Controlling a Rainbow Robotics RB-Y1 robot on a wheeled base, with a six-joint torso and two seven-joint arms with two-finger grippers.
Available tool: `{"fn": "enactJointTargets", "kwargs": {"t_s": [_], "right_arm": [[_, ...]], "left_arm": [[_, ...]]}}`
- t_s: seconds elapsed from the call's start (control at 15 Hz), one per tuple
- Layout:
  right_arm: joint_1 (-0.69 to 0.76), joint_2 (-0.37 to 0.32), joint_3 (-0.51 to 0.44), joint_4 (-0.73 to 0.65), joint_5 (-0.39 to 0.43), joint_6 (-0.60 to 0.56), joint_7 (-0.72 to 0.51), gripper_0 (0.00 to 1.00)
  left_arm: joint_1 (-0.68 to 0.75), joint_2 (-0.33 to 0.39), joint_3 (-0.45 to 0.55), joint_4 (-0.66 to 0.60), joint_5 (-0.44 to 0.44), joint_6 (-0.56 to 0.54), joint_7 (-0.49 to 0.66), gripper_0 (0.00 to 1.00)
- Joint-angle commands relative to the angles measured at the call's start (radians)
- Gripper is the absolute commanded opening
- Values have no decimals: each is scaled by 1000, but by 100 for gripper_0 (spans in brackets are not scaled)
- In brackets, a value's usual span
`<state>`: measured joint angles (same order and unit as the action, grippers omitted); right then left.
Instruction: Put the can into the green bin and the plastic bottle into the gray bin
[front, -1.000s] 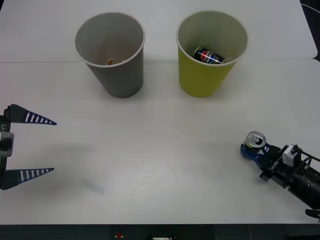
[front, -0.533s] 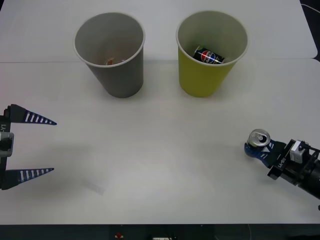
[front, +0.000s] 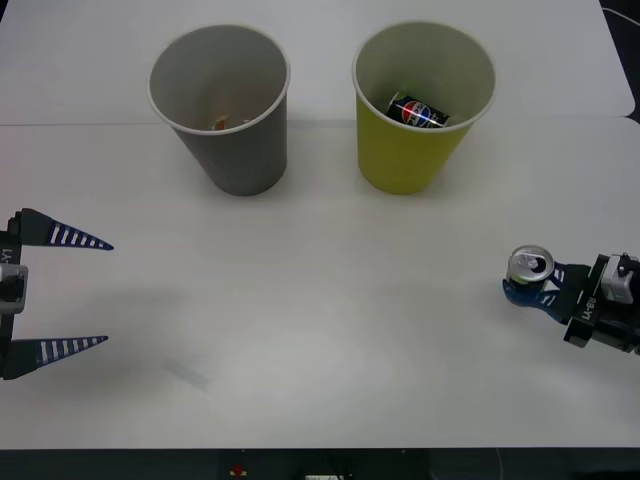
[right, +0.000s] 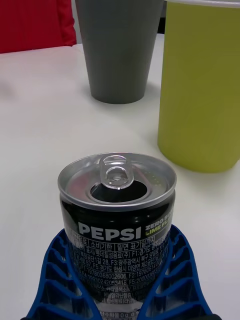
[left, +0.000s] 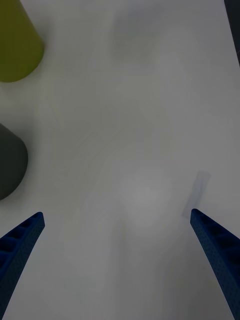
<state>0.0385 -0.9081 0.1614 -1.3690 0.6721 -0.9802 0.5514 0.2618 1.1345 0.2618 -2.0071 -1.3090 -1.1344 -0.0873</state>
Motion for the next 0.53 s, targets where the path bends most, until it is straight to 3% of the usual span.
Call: {"fn": "enactJointTargets", "kwargs": {"t_s": [0.07, 0.2, 0.53], "right_arm": [[50, 0, -111, -130, 165, 0, -219, 0], [73, 2, -180, -226, 282, -2, -398, 0], [78, 2, -278, -394, 457, 0, -754, 0]], "left_arm": [[0, 0, 0, 0, 0, 0, 0, 100], [0, 0, 0, 0, 0, 0, 0, 100], [0, 0, 0, 0, 0, 0, 0, 100]]}}
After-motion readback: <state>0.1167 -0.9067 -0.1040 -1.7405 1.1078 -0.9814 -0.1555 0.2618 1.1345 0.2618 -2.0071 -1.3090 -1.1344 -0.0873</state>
